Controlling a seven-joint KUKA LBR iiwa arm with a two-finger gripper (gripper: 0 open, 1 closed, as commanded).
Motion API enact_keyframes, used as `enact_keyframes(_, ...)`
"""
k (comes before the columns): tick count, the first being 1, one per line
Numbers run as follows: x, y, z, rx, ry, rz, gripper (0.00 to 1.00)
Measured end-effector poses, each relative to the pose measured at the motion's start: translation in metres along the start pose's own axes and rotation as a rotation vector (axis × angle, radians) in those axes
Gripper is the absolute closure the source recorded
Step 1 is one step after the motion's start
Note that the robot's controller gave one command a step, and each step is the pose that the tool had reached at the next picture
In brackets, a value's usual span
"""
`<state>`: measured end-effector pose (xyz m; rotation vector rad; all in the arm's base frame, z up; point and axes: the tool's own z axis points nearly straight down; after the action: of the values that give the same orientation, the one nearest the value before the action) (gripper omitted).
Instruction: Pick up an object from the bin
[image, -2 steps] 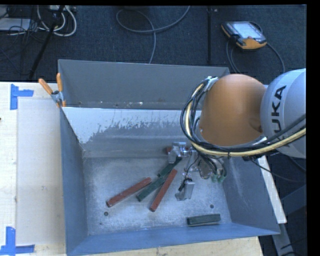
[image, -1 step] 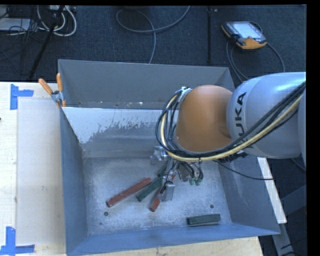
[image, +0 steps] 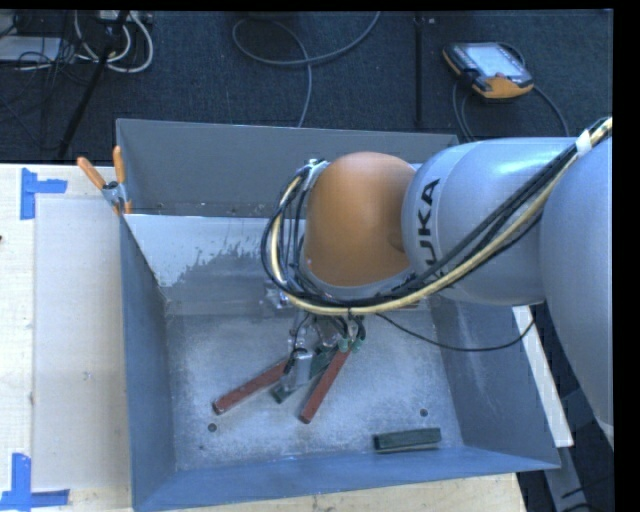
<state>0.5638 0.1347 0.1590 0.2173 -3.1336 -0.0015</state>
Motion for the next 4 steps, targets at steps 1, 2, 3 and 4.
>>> enact_keyframes(1,-0.006,-0.009,0.057,0.001,0.001,-0.094,0.00)
enact_keyframes(2,0.017,0.020,0.084,0.001,0.001,-0.245,0.00)
enact_keyframes(3,0.006,0.050,0.089,0.000,-0.001,-0.407,1.00)
enact_keyframes(4,0.006,0.050,0.089,0.000,-0.001,-0.406,1.00)
